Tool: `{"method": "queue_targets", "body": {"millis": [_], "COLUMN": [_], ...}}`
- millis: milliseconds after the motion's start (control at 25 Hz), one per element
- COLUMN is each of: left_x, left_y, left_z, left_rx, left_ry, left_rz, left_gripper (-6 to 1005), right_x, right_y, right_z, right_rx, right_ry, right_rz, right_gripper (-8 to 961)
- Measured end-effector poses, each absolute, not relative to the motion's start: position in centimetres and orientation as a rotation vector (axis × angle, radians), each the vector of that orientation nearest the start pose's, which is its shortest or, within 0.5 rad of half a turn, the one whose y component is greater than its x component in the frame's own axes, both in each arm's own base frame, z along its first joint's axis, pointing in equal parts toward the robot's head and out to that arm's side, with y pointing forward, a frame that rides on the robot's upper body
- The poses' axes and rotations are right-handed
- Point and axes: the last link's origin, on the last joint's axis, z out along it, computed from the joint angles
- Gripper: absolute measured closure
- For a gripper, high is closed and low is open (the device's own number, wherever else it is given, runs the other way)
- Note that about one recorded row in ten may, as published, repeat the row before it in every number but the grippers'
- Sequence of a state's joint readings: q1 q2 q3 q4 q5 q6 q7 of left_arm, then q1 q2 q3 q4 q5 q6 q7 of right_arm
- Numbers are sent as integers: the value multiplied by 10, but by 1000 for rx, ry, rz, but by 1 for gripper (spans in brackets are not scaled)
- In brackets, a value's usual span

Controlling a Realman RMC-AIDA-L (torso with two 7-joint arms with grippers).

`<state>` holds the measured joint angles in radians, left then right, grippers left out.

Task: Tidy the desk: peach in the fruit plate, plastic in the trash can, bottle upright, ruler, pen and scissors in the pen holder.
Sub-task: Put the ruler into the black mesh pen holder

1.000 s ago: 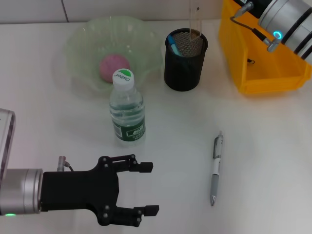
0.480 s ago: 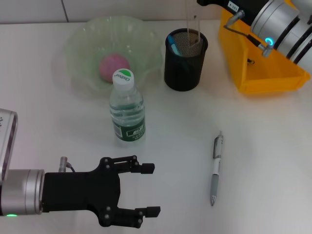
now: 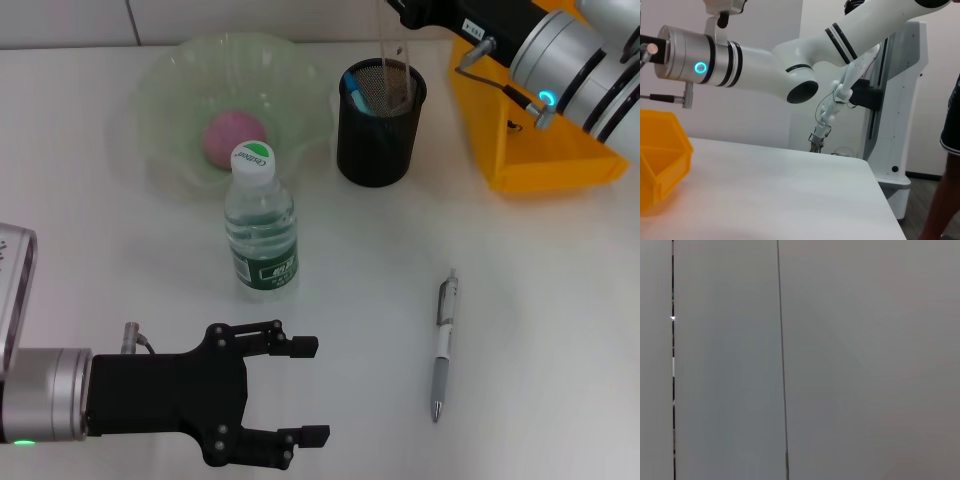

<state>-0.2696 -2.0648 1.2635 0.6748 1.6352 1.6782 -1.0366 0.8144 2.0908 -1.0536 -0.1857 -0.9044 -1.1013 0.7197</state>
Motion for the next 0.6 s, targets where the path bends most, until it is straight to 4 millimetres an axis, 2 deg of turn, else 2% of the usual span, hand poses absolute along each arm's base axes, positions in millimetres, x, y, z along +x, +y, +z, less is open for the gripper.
{"method": "queue_targets", "body": {"millis": [600], "left_x": [-264], "left_y": [231], "left_z": [-45], "left_rx": [-2998], "left_ry": [-205], "left_rz": [-882], "left_gripper": [188], "right_x": [185], "right_y": [419], "right_z": [-43], "right_rx": [-2192], "right_ry": [369], "right_rz": [962], "right_gripper": [544]}}
